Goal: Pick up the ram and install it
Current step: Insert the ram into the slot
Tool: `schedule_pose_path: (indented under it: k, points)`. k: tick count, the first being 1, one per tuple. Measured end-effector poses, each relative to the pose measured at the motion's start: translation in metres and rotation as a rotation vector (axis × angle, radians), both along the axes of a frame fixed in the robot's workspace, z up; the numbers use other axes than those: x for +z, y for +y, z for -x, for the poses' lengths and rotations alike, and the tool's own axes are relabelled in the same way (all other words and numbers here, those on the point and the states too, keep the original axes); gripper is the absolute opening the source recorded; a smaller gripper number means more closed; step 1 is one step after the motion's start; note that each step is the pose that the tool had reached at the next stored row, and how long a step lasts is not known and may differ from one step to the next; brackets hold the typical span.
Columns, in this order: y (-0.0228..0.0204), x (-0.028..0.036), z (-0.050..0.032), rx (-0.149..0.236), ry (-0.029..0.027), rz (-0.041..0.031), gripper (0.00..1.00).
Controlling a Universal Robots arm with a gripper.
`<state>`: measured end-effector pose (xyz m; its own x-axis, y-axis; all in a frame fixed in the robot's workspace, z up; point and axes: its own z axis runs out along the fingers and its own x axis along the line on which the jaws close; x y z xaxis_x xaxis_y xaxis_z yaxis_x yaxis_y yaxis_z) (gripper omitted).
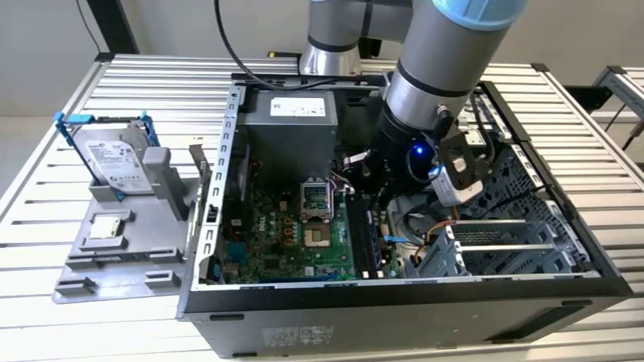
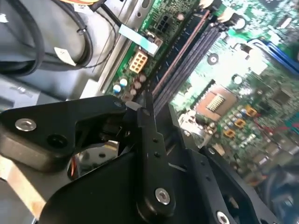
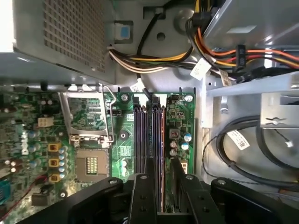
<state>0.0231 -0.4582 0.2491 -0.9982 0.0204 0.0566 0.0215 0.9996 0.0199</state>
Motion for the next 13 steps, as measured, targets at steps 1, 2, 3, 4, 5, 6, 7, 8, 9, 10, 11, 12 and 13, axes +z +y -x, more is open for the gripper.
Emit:
schedule_pose_path:
  k: [1,2,3,4,5,6,7,8,9,10,11,12,13]
  points:
    - [0.0001,0.0037,0.0000,0.000,0.0003,-0.0002,1.00]
    - [0.0000,0.0046,0.0001,0.000,0.0004,-0.0001,1.00]
    - [0.0001,0.0046,0.0001,0.000,0.0004,-0.0003,1.00]
    - [0.0001,0.0045,0.0001,0.000,0.0004,-0.0005,1.00]
    - [0.0001,0.0045,0.0001,0.000,0.0004,-0.0004,1.00]
    - [0.0001,0.0046,0.0001,0.000,0.0004,-0.0004,0.00]
    - [0.0001,0.0046,0.0001,0.000,0.0004,-0.0004,0.00]
    - [0.0000,0.0046,0.0001,0.000,0.0004,-0.0003,0.00]
    - [0.0000,0.0046,0.0001,0.000,0.0004,-0.0003,0.00]
    - [0.0000,0.0046,0.0001,0.000,0.0004,-0.0003,0.00]
    - [0.0001,0.0046,0.0001,0.000,0.0004,-0.0004,0.00]
    - [0.0001,0.0046,0.0001,0.000,0.0004,-0.0004,0.00]
    - [0.0000,0.0046,0.0001,0.000,0.0004,-0.0005,0.00]
